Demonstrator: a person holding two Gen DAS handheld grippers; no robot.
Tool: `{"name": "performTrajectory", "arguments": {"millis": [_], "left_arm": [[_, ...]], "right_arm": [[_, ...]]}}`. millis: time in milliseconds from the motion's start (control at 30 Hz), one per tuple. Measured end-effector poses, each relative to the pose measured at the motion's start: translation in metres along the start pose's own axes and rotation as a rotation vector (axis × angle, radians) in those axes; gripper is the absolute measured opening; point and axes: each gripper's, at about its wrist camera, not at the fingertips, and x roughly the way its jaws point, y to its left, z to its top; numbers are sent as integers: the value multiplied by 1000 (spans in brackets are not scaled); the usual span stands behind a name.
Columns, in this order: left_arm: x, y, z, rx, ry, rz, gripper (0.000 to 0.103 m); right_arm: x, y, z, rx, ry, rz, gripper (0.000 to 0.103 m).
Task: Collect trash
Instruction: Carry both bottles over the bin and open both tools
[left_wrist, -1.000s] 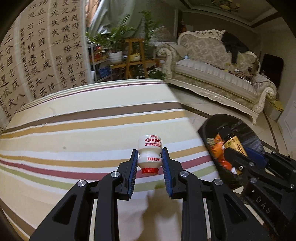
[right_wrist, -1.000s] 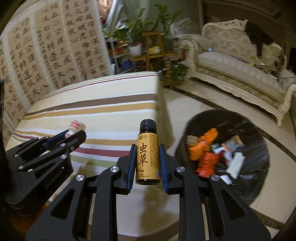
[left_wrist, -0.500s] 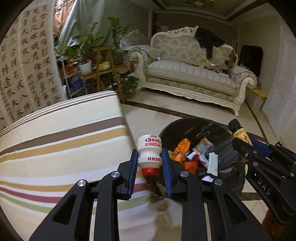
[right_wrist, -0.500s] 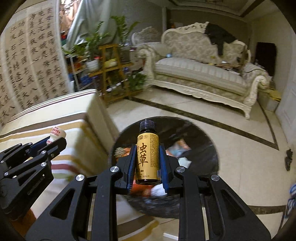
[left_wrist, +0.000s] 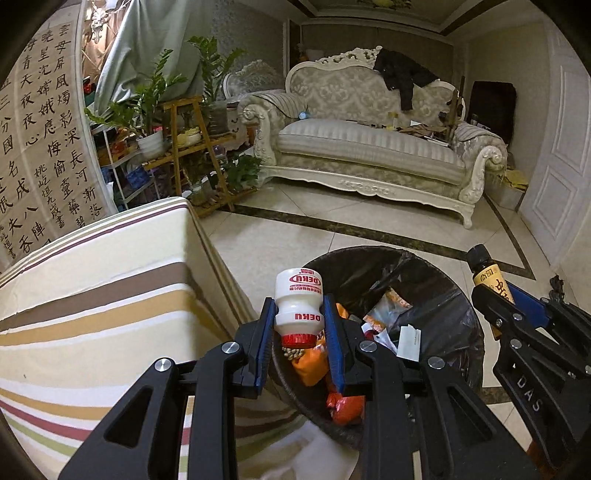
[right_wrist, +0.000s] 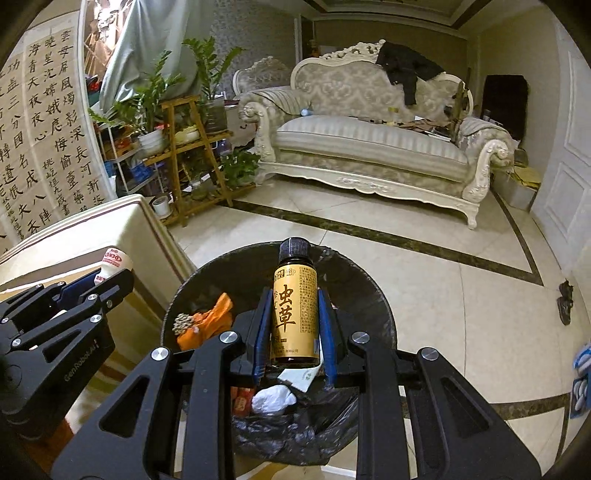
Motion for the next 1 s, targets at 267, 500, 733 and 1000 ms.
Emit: {"name": "performTrajectory", "arguments": {"millis": [267,500,733,1000], "left_arm": [[15,-9,3,5,17,-1,27],[24,-15,9,9,26,2,27],[30,-15,15,10,29,4,27],[35,-14,15,15,31,12,45]], "right_arm": [[16,-10,4,16,14,-12,23],[24,-12,3,21,21,-16,23],[24,-13,4,22,24,-15,23],[34,-16,6,25,33,-17,25]]}}
